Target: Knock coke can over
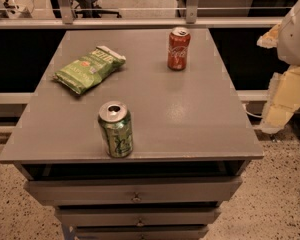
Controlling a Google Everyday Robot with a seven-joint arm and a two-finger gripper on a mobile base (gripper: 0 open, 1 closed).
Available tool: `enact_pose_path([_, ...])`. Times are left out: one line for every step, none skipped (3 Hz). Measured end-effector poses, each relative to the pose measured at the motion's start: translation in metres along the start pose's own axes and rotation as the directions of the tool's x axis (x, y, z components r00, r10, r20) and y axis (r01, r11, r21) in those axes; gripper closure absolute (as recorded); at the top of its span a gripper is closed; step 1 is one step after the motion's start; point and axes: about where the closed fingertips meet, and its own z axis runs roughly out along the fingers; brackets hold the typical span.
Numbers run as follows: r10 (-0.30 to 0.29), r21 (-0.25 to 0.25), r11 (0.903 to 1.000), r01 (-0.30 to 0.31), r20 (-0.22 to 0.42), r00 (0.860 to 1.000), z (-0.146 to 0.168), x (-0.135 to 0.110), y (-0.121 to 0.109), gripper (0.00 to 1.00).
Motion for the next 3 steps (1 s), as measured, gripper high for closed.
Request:
enact_pose_path([0.001, 0.002, 1.0, -0.001, 0.005, 1.0, 0.0, -0.001, -0.001, 0.0])
enact_pose_path([0.016, 0.03, 0.9994, -0.019, 0.097, 0.995, 0.007, -0.012, -0.025, 0.0])
enact_pose_path([0.03, 0.064, 0.9969, -0.046, 0.234, 0.972, 0.019, -0.03, -0.067, 0.0])
